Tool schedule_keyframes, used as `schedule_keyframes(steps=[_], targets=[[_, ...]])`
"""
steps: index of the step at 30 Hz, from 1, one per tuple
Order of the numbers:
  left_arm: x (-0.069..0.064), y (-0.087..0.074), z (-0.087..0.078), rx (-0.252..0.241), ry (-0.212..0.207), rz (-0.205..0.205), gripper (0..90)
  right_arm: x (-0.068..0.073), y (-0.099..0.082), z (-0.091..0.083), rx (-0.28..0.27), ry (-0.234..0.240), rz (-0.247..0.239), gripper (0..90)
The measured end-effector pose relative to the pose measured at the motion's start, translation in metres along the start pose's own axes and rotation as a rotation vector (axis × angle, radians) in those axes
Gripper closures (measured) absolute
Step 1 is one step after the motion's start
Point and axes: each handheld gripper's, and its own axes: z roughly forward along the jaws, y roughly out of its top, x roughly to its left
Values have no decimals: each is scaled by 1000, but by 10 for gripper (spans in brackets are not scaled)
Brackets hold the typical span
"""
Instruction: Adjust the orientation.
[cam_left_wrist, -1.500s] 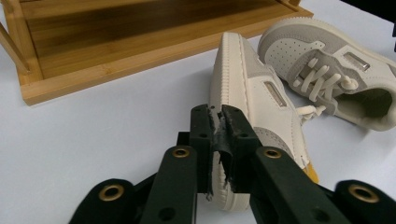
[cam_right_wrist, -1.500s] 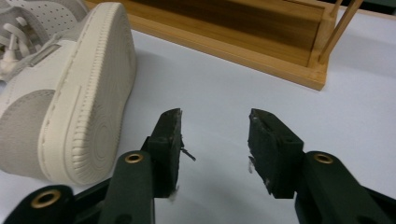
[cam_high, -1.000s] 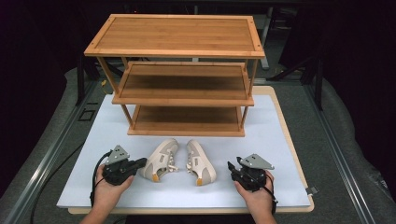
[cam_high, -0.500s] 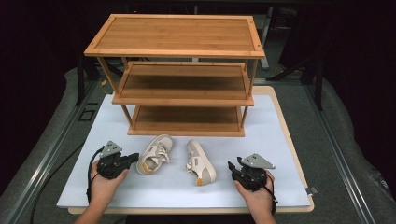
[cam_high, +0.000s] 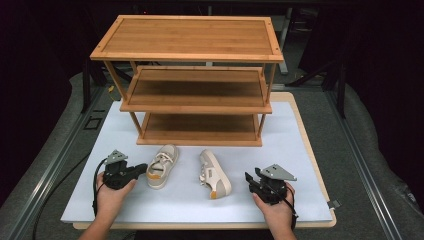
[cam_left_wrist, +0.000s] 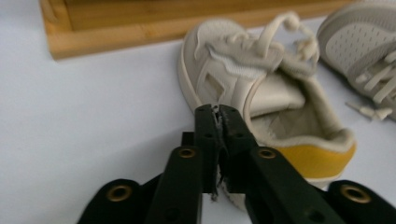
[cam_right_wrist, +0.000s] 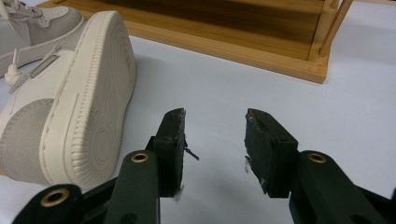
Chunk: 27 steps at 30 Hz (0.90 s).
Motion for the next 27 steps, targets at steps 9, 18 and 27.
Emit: schedule_keyframes(steps=[9, 18, 27], targets=[[-9, 10, 13, -29, -48, -11, 567, 3, 2, -3, -41, 1, 2, 602], [-13, 6, 19, 13, -64, -52, 641, 18, 8, -7, -67, 43, -58, 727], [-36, -2, 15, 39, -113, -3, 690, 38, 15, 3, -65, 125, -71, 808]])
